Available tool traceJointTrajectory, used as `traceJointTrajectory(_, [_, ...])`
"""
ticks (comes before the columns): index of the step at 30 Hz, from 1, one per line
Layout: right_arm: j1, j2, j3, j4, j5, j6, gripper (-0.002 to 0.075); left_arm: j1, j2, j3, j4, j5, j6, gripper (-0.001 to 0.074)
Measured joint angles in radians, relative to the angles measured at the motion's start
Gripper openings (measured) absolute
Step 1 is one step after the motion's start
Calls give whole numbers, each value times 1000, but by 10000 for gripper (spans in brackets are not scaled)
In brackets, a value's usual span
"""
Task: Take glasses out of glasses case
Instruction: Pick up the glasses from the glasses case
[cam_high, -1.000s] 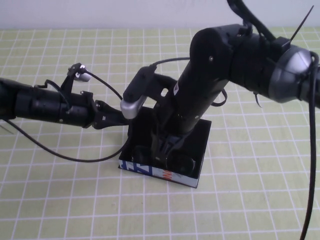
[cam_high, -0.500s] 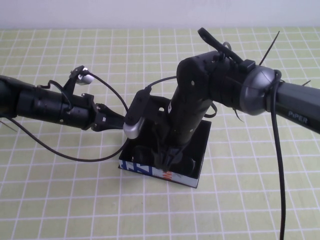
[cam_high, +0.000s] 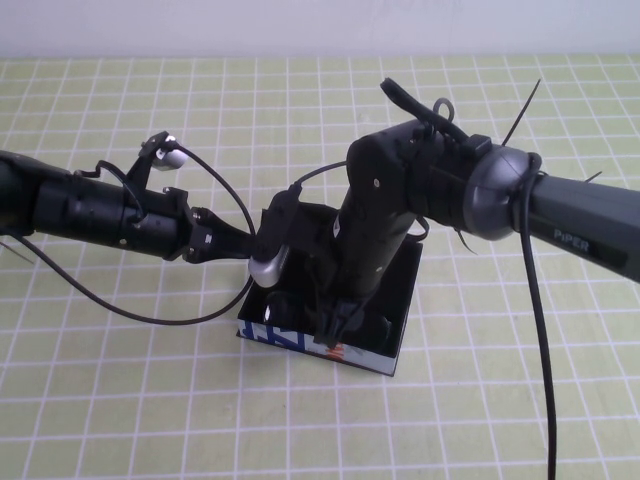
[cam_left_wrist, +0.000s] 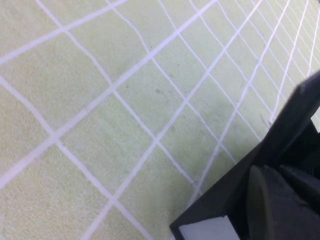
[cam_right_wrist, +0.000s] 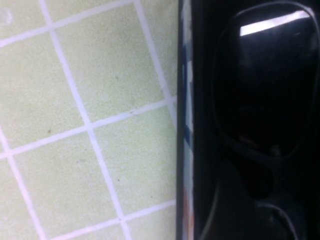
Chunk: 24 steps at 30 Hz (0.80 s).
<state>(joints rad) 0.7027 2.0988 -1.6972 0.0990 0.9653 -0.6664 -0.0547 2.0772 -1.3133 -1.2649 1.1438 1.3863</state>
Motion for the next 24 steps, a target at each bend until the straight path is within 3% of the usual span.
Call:
traceJointTrajectory(10, [0, 23, 0, -10, -8, -1, 255, 0, 0, 0, 2, 5, 0, -4])
traceJointTrajectory(17, [0, 23, -2, -10, -10, -1, 65, 2, 0, 0, 2, 8, 2, -4])
traceJointTrajectory(24, [0, 23, -58, -34, 62, 26, 64, 2, -9, 0, 2, -3, 6, -4])
